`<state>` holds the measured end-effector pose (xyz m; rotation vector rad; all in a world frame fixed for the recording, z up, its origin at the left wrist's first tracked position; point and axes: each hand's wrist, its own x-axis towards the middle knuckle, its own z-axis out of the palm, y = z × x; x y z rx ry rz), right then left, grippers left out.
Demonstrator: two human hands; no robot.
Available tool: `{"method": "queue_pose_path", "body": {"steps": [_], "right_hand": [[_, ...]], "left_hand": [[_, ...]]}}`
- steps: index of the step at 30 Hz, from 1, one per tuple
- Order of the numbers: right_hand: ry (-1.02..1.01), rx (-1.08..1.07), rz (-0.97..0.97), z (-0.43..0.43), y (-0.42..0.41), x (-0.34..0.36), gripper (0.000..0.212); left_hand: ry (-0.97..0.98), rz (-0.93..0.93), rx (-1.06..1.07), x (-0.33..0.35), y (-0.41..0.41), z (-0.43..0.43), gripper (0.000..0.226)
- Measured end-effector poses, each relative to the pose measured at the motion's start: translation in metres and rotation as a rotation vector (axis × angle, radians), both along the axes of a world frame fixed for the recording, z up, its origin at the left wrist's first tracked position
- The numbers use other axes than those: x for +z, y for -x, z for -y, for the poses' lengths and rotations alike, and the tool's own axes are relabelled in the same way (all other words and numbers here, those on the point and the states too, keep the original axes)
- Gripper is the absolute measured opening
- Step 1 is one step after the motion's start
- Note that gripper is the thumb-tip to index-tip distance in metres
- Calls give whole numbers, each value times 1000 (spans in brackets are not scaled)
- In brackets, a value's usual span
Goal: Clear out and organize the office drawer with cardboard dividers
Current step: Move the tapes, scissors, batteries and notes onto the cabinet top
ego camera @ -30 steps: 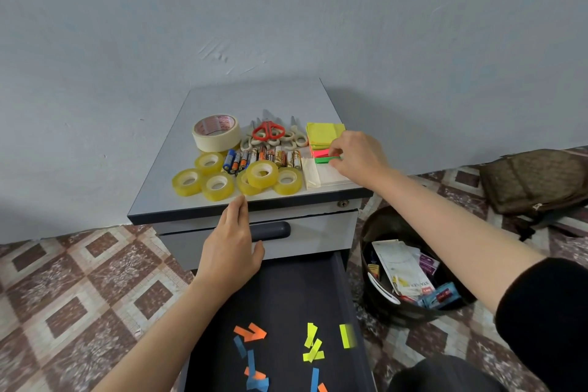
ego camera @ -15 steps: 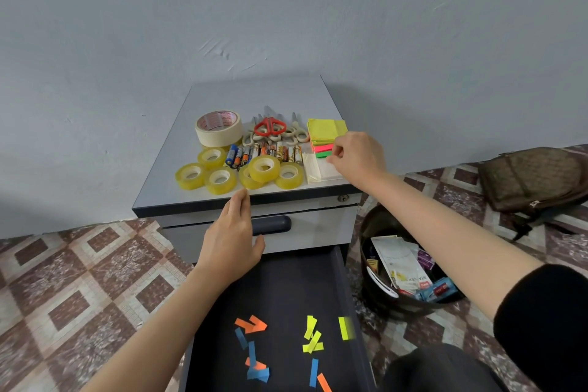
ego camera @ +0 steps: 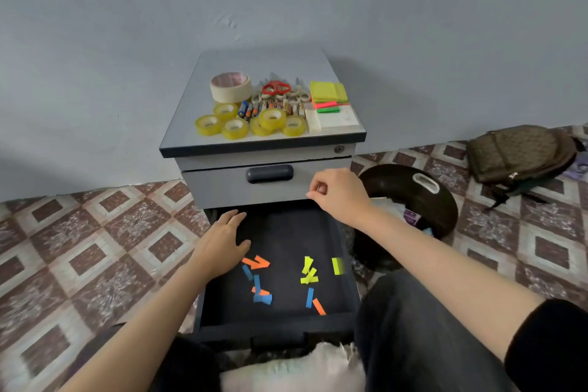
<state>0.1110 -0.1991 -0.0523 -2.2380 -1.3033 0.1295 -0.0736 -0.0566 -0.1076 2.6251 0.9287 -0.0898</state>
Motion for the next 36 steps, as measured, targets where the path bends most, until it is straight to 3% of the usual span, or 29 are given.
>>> {"method": "queue_pose_path", "body": {"steps": [11, 23, 30, 36], "right_hand": [[115, 37, -115, 12, 40, -72, 12], [202, 47, -332, -34, 32, -138, 13], [323, -125, -383, -55, 10, -159, 19], [344, -160, -495, -62, 12, -167, 23]], "left_hand": [[91, -115, 46, -47, 46, 16, 50], [129, -157, 10, -96, 2, -27, 35], [177, -162, 10, -148, -20, -46, 28], [61, -94, -7, -186, -32, -57, 33]]}}
